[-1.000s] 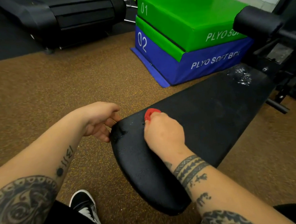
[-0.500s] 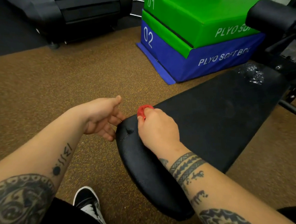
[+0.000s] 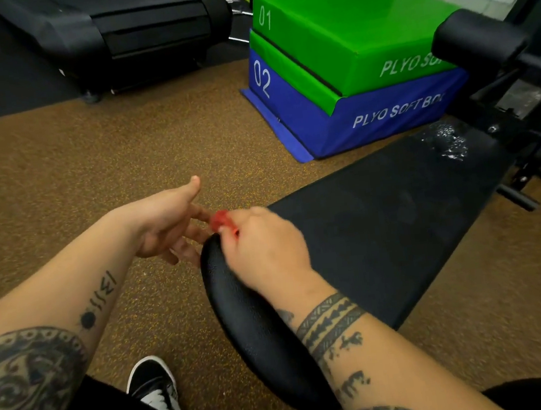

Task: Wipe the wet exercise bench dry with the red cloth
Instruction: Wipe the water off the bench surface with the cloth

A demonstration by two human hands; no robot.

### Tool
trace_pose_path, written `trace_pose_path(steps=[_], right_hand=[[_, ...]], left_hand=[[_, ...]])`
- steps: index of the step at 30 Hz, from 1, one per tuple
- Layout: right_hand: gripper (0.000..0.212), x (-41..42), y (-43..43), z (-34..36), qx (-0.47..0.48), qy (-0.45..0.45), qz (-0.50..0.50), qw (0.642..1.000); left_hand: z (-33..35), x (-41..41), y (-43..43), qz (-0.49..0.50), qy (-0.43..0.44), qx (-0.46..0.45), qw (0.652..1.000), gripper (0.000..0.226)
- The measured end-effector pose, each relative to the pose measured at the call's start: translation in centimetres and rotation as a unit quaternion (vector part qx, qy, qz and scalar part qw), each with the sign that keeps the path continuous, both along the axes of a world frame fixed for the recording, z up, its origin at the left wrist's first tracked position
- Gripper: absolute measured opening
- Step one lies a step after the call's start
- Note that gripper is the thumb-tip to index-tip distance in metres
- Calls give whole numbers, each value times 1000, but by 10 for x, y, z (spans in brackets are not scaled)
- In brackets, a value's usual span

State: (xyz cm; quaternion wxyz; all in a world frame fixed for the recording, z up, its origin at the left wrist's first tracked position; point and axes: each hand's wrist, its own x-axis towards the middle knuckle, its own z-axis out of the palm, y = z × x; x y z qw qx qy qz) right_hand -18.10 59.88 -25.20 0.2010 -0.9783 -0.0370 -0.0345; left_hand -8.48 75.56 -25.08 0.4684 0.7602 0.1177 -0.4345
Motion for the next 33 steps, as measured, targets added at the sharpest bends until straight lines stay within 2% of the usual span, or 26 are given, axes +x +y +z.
trace_pose_path(steps=[2,4,7,9,11,13,15,17,20,24,26,30,33], right_hand=[[31,0,-7,-5,-29,15,-20,999],[32,-11,4,-8,-49,28,64,996],[33,-22,11,-4,-7,38,162,986],[33,-7,-2,-1,54,11,107,993],[33,11,-22,1,75,-12,38,996],[35,27,-38,0,19,25,29,999],[36,42,-51,-2,-37,69,29,997],[36,58,-66,-3,-68,69,4,995],[33,78,-89,-3,-66,65,-58,994],[30,93,-130,-4,-86,40,-153,984],[31,98,-152,-2,-67,19,-191,979],[34,90,-171,-3,-42,7,-205,978],[35,71,-156,-8,-58,47,-145,987]], left_hand=[[3,-2,-6,-11,-4,11,1000,95],[5,-1,-13,-11,-20,11,1000,91],[3,1,-21,1,-45,-1,999,85],[6,1,-28,33,-99,-10,994,76],[9,-1,-34,74,-167,-1,983,62],[7,-2,-36,73,-174,-4,982,56],[4,-6,-39,52,-144,-25,988,53],[1,-11,-46,26,-143,-31,989,46],[0,-20,-55,-9,-214,14,977,30],[4,-18,-65,-30,-322,130,937,29],[6,-17,-76,-41,-346,121,929,24],[-2,-13,-95,-84,-349,98,928,22],[-10,-9,-109,-110,-353,98,924,30]])
